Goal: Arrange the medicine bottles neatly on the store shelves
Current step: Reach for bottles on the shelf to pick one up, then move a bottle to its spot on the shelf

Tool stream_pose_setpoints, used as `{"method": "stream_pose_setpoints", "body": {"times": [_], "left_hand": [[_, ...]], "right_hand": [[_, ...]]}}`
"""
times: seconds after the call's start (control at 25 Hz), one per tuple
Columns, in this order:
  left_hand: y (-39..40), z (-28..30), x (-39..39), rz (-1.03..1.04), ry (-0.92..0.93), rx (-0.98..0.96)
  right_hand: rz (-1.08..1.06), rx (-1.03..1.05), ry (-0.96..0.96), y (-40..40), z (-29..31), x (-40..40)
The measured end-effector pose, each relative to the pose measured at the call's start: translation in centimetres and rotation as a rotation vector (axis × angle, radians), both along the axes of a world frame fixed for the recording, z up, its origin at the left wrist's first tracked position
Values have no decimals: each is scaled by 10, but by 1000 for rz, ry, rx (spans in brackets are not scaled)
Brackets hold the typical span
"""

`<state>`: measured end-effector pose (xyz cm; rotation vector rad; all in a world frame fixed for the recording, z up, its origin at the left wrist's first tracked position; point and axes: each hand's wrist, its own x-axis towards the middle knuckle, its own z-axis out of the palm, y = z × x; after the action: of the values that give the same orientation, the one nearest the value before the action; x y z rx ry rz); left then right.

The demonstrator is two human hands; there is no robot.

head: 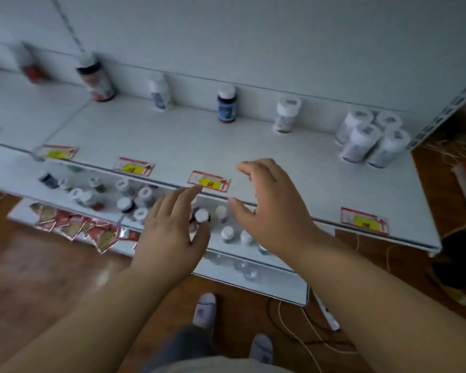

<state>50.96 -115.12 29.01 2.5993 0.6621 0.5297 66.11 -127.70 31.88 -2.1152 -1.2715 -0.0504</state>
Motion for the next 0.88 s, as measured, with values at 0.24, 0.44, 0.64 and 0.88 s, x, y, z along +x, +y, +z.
{"method": "stream_pose_setpoints", "body": {"times": [0.24,0.44,0.64,0.88], "left_hand": [[80,-1,-121,218,-10,68],[182,-9,-238,309,134,118],[267,-6,-323,465,228,48],[374,-33,-340,551,285,-22]], "right_hand": [[225,-57,-36,101,19,-105],[391,-39,-25,238,21,-207],[521,-146,22,342,25,-281],[599,-254,93,467,-16,-292]]}}
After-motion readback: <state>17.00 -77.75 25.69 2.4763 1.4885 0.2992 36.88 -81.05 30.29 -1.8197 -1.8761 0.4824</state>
